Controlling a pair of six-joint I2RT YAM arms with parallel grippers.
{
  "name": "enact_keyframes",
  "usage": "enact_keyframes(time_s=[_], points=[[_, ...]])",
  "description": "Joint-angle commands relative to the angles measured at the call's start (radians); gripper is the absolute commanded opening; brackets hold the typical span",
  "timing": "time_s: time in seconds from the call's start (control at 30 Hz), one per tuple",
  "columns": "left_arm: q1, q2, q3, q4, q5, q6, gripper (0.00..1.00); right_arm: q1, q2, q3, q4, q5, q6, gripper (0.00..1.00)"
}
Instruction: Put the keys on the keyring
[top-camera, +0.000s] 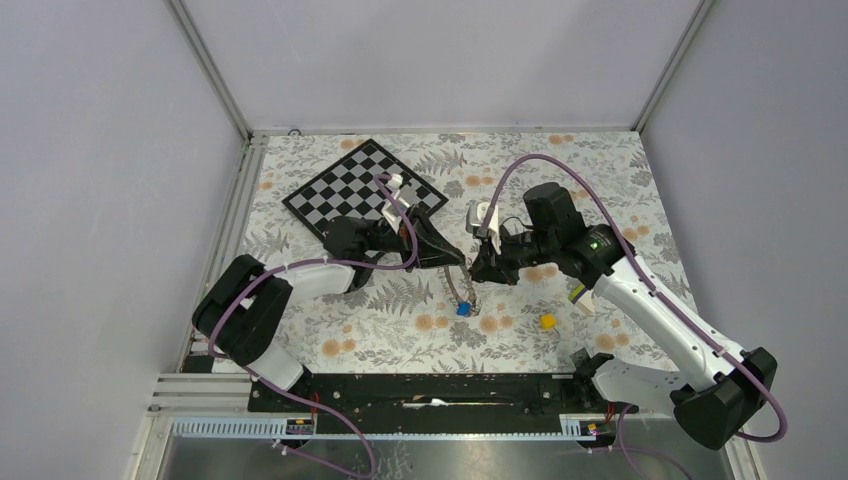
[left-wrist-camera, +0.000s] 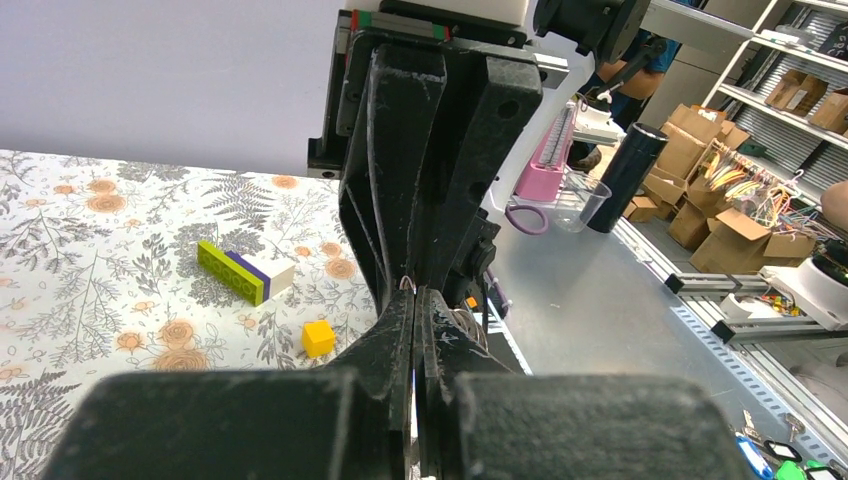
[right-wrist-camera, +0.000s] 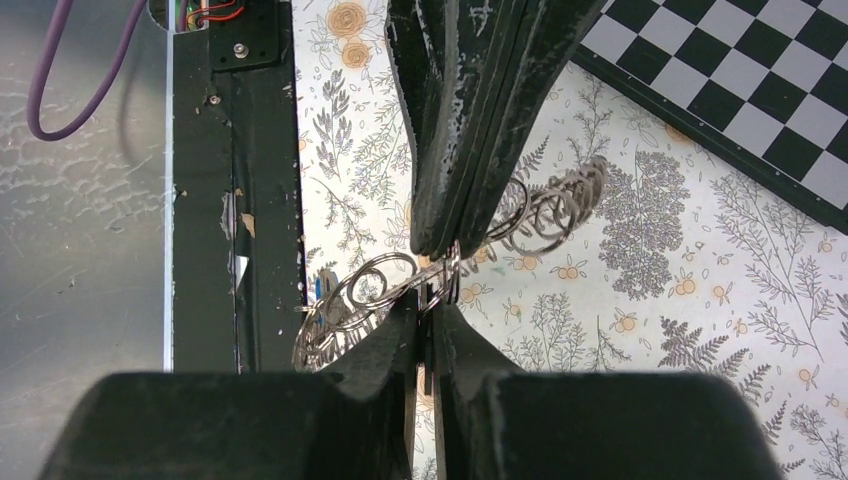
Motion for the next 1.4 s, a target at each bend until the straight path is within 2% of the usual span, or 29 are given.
enact_keyframes(time_s=[0.0, 0.33, 0.57, 0.97, 1.37], points=[[0.008, -0.035, 0.008, 0.126, -0.022, 0.010, 0.00, -0.015, -0.035, -0.005, 0.019, 0.002, -0.002, 0.06], [0.011, -0.032, 0.003, 0.126, -0.009, 0.016, 0.00, -0.016, -0.038, 0.004, 0.003, 0.066, -0.004, 0.02], [0.009, -0.026, 0.008, 0.106, 0.007, 0.011, 0.00, -0.017, 0.014, 0.109, -0.091, 0.164, -0.034, 0.01], [0.003, -0.019, 0.009, 0.089, 0.009, 0.014, 0.00, -0.012, 0.065, 0.221, -0.188, 0.207, -0.074, 0.00], [-0.004, -0.009, 0.036, 0.041, -0.010, -0.037, 0.00, 0.086, 0.082, 0.243, -0.194, 0.371, -0.141, 0.00]])
